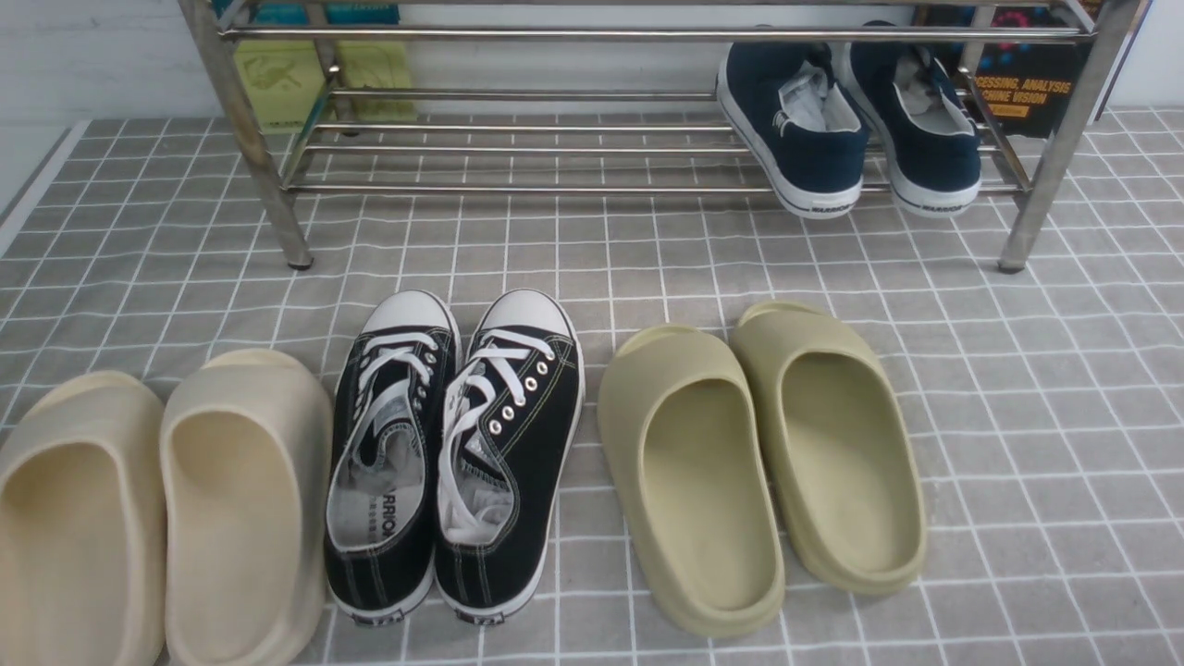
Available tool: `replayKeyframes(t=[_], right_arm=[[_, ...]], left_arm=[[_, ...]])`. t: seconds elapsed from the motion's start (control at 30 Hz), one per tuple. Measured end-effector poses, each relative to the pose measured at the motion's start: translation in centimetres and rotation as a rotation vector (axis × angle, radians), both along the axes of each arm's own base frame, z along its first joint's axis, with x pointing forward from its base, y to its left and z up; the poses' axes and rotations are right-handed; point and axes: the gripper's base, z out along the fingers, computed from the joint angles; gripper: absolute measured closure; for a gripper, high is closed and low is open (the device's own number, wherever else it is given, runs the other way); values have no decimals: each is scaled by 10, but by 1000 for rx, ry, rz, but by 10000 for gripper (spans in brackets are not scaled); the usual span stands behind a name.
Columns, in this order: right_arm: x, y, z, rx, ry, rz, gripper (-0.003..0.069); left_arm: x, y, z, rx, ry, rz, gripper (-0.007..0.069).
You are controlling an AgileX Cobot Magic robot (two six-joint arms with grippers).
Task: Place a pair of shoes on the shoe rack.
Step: Use the left arm to grab the shoe closest to it
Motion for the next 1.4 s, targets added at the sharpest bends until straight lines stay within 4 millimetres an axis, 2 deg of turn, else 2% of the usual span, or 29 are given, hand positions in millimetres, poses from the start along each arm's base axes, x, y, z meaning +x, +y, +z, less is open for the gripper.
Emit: replayKeyframes(t=[0.03,0.1,0.23,0.27,0.37,0.47,0.53,0.6,0.63,0.67,0.73,0.77,0.8,0.83,0.87,0.9,0.93,0.97,1.0,1.07,1.1,1.13,1.17,1.23,1.3,1.33,1.37,1.4], right_arm=[[0,0,0,0,0,0,419],[0,0,0,0,0,0,419],[0,0,0,0,0,0,419],[0,0,0,0,0,0,419],[0,0,0,0,0,0,419],[0,0,0,0,0,0,419],[0,0,0,0,0,0,419],[0,0,0,0,0,0,419],[0,0,0,0,0,0,419],[0,0,0,0,0,0,419],[0,0,0,0,0,0,419],[0,0,0,0,0,0,419],[0,0,0,0,0,0,419],[0,0,0,0,0,0,419],[0,0,0,0,0,0,419],[0,0,0,0,0,0,419],[0,0,0,0,0,0,419],[0,0,0,0,0,0,419],[0,0,0,0,0,0,419],[0,0,0,0,0,0,419],[0,0,0,0,0,0,419],[0,0,0,0,0,0,419],[0,0,0,0,0,0,419],[0,0,0,0,0,0,419],[0,0,0,0,0,0,419],[0,0,0,0,0,0,419],[0,0,0,0,0,0,419],[0,0,0,0,0,0,419]], left_arm=[[-1,1,1,-18,-11,-11,391],[-2,2,10,-112,-7,-83,445],[-9,-2,53,-61,188,-109,636],[-10,-2,55,-56,201,-107,638],[-15,-1,91,49,465,-37,638],[6,1,97,117,767,33,638],[25,1,89,148,942,62,638],[52,-1,71,149,1146,55,638],[52,-2,71,145,1149,52,638],[69,-5,60,107,1260,18,638],[85,-10,51,67,1349,-18,638],[99,-16,44,9,1434,-78,638],[103,-17,41,4,1458,-85,638],[118,-25,37,-16,1550,-161,638],[120,-26,35,-14,1564,-170,638],[138,-34,30,7,1641,-237,638],[140,-36,29,14,1647,-252,638],[159,-42,23,35,1697,-306,638],[170,-45,18,49,1723,-332,638],[188,-49,8,83,1772,-357,631],[190,-49,7,81,1779,-359,629],[204,-51,0,99,1823,-366,596],[205,-51,-2,98,1831,-366,596],[220,-52,-12,115,1882,-362,524],[230,-52,-22,135,1910,-347,442],[231,-51,-23,138,1910,-344,428],[237,-51,-33,145,1936,-332,375],[240,-51,-38,146,1948,-328,356]])
